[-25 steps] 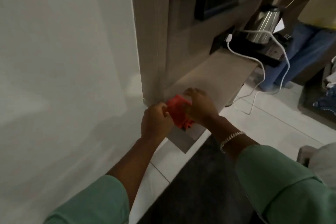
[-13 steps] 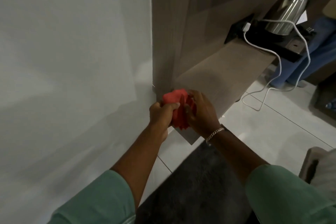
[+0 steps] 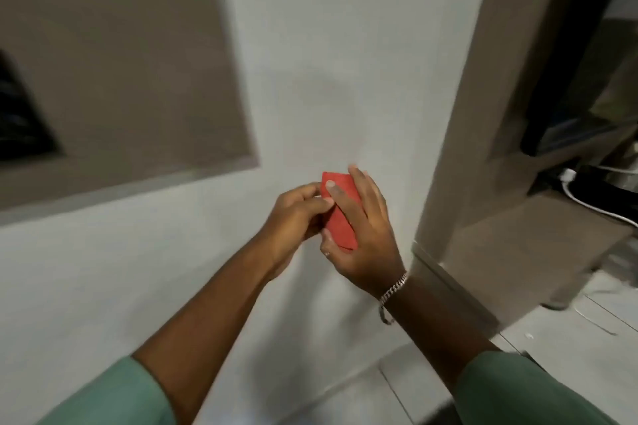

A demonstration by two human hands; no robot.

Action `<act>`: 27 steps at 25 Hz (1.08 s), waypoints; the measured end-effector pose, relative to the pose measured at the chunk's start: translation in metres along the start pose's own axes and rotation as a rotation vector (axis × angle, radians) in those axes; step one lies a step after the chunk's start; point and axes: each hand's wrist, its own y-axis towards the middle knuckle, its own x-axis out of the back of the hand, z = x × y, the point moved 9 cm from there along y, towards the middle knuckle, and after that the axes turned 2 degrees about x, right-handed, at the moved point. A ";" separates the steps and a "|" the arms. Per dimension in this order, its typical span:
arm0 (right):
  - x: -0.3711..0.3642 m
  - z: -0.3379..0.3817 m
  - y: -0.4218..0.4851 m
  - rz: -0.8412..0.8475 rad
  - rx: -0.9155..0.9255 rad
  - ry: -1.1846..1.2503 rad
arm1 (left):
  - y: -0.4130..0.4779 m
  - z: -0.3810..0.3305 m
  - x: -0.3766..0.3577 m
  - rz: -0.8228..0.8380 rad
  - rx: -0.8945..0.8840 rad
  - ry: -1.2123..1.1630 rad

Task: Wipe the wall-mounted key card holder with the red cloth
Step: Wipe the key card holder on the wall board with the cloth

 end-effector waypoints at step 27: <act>-0.117 0.292 0.153 -0.484 0.388 0.030 | -0.237 -0.206 0.351 -1.193 -0.868 2.005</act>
